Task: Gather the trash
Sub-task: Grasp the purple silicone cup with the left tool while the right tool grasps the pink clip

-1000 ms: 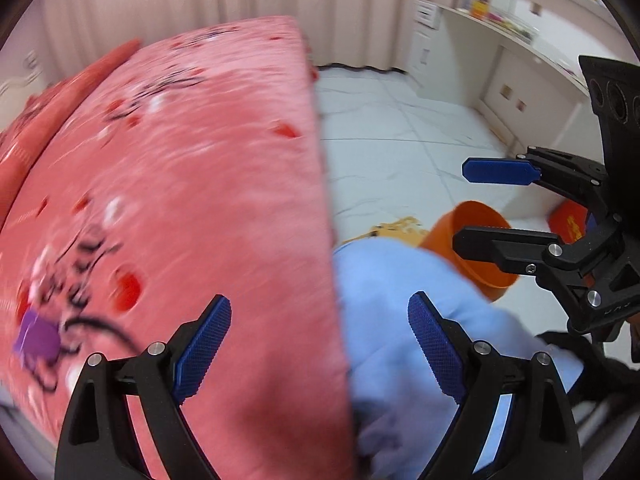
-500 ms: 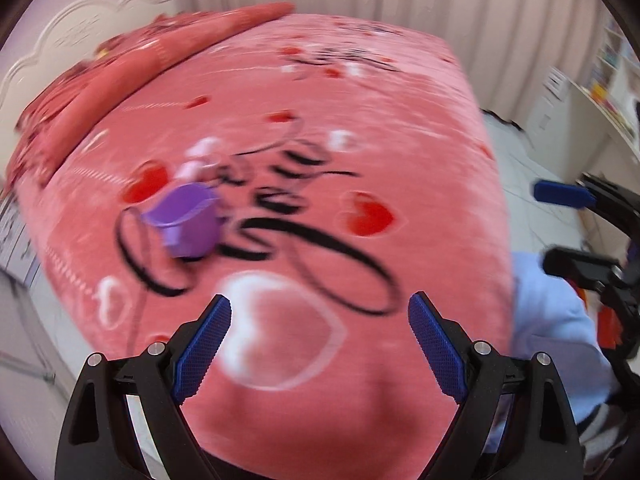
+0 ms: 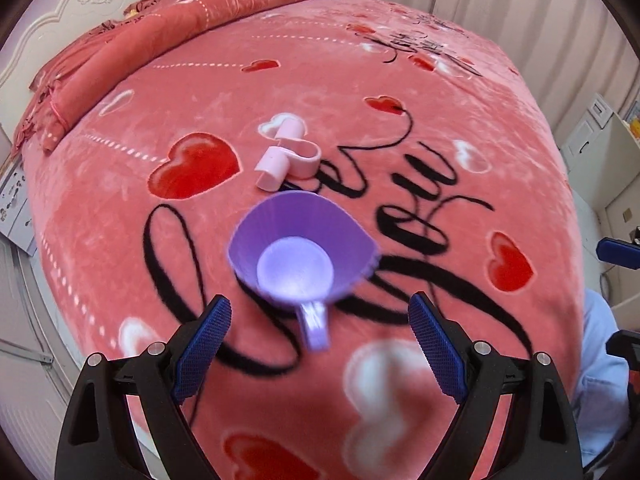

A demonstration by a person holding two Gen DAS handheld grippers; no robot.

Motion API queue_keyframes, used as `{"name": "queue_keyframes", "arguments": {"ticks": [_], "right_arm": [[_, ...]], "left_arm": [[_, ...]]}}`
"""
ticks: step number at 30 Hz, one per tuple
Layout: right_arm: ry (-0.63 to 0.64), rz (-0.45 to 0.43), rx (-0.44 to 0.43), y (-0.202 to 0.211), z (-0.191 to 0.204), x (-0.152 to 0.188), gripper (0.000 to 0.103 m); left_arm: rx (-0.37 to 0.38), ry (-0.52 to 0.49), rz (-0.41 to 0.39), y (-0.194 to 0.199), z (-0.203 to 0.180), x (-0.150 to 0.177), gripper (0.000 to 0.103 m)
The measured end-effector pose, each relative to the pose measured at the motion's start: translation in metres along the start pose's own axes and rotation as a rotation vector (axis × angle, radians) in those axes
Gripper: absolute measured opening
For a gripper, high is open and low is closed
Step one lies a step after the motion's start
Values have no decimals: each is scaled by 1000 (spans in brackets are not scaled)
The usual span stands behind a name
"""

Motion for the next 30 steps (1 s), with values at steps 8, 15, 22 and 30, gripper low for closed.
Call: {"name": "queue_keyframes", "arguments": {"ticks": [8,15,22,30], "right_arm": [[3,26,-11,-35,-1,-22,76],[59,39,-50,-77,9,-55,76],[144,49,-58,-129,21,-96,76],[240,89,-39,-195,21,-126,69]], "left_arm": [[78,-14,-5,-18,19,-7,66],[96,-60,-15,-3,38,-4,66],[88,-49,-21,7,63,-5,66],[101,-45,-33,-2,76,-7,66]]}}
Point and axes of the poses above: each gripper's, at about its wrist camera, not at the fingertips, and y roughly against the way its jaws point, z to its left, x to its underside, the point moved 1 cm from there along -y, roughly the way its jaws point, and after that the axes turned 8 degrees about -y, right-handed, at the moved point
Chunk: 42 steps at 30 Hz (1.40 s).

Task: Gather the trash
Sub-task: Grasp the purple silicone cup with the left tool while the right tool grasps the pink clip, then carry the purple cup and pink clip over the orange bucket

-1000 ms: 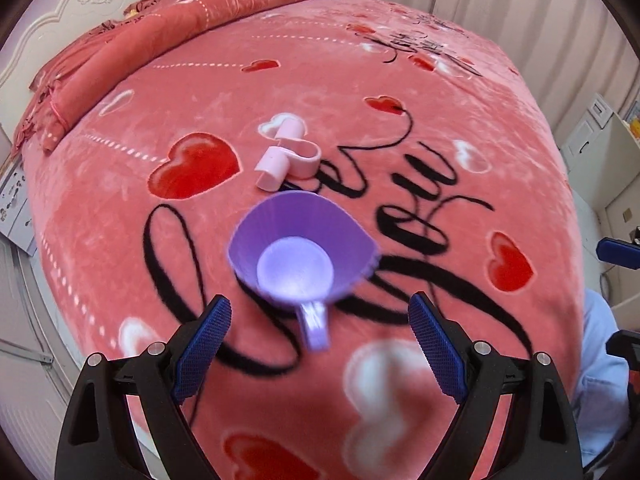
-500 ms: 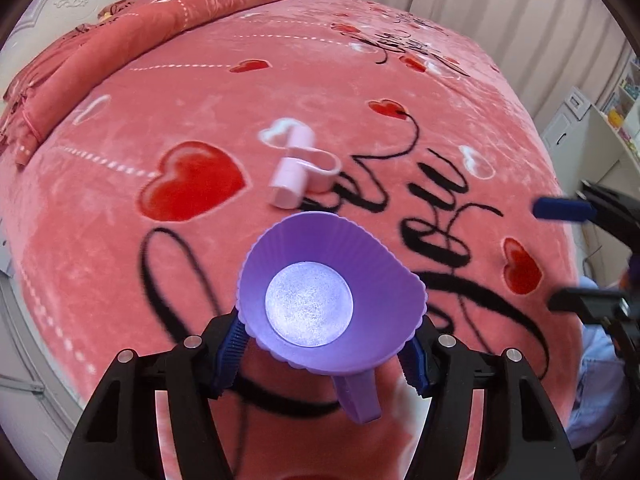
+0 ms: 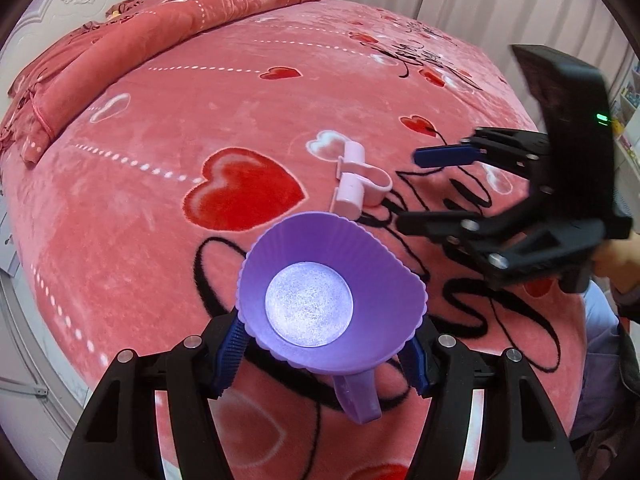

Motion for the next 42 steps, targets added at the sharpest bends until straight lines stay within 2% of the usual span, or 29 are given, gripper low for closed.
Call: {"name": "queue_keyframes", "arguments": {"ticks": [2,3,6,7,8,9,10,16,22,29,36,42], "right_arm": [[3,18,-2,-12,-5,-5,66],[7,23,-6,-17,-6,-7,56],[36,43,-7,-29,-5,-9,49],[40,44,-12,-32,-5,-9,41],[39,46,-17,-35,-6,-10,38],[37,44,-20,-36,-7,-10,28],[35,40,-26,-37,-7,-10,24],[4,18,-46,-24,-9,-5,23],[-16,-1,-45,26,-4,21,23],[-64,-28,-17,102,5,72,23],[-127,-77,-13,177,20,130,23],[-147,-104,-5,224,37,180,23]], "left_arm": [[7,5,1,-4,3,-1,66],[10,4,2,-6,4,0,66],[19,12,-1,-12,6,1,66],[22,16,-4,-13,7,0,66],[24,19,-6,-13,8,0,66],[25,22,-9,-14,10,0,66],[26,27,-12,-15,10,-1,66],[19,21,-14,-12,4,-4,65],[25,-10,-30,10,-26,-1,65],[41,-42,-43,41,-76,11,65],[39,-118,-40,72,-137,27,65],[52,-185,-30,88,-188,42,65]]}}
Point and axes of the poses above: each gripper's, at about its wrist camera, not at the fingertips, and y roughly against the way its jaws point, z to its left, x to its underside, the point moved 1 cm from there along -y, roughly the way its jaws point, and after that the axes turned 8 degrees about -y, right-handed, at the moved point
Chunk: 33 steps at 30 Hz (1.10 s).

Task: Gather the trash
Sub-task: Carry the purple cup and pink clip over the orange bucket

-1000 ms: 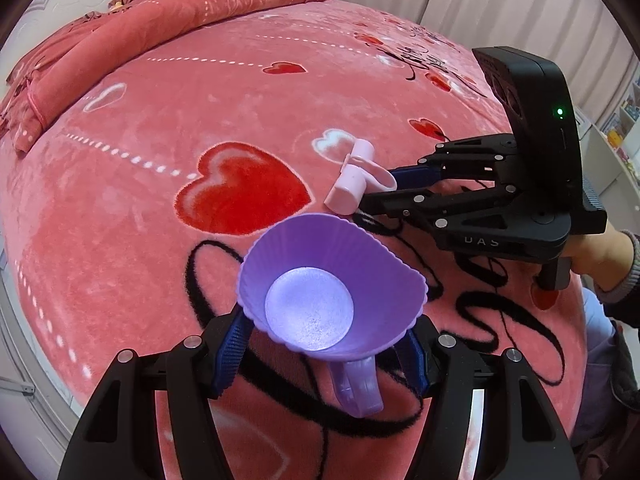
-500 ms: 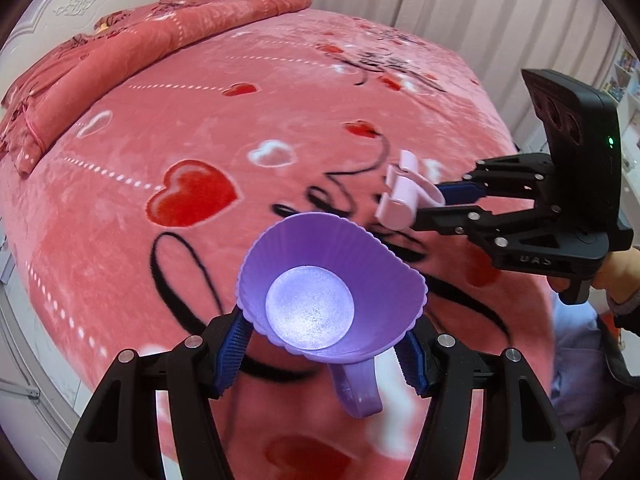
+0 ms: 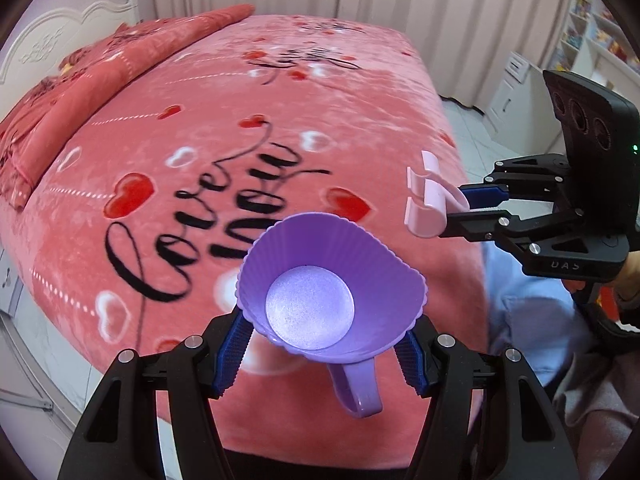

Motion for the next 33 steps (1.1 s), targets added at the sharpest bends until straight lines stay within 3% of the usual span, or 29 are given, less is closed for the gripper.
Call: {"name": "queue_keyframes", "arguments": {"ticks": [5,13,25,33], "right_arm": [[-45,-40,20,40,-4,34,23],[-162,-127,109,105,-37,79,23],[-383,-226,331,214,-116,170,23],[-571,-256,483,272,-165,245,23]], "left_arm": [[25,-52,-2,4,-38,-3,65],[89,-213,-12,-8,-113,-35,65],[261,-492,-32,-52,-245,-102,65],[377,-648,-5,-87,-324,-129,65]]}}
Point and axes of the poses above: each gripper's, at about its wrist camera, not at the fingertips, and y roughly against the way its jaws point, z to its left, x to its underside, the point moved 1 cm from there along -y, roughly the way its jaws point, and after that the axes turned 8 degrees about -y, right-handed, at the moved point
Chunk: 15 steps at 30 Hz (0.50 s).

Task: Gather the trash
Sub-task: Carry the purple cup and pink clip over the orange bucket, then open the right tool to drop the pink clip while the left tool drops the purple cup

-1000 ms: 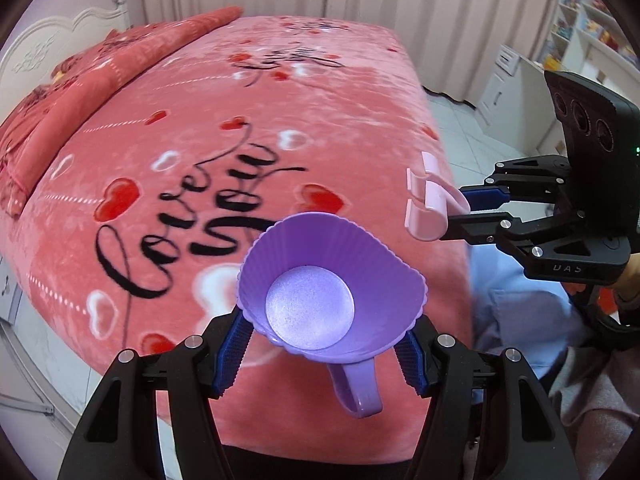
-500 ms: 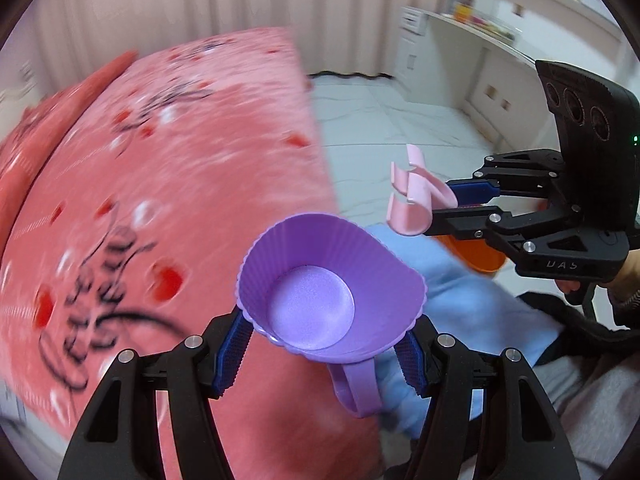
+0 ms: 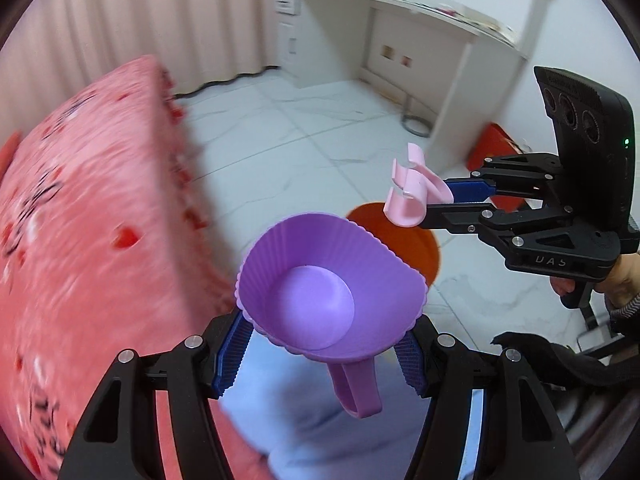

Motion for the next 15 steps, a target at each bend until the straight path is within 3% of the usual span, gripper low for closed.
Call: {"name": "queue_keyframes", "arguments": {"ticks": [8,15], "right_arm": [[-147,15,125,7,-80,27,23],[-250,50,175,-6,-129,50,24]], "left_arm": [[102,-77,16,-51,-24,-44,65],[156,-109,59,-89,-36,-67,65]]}}
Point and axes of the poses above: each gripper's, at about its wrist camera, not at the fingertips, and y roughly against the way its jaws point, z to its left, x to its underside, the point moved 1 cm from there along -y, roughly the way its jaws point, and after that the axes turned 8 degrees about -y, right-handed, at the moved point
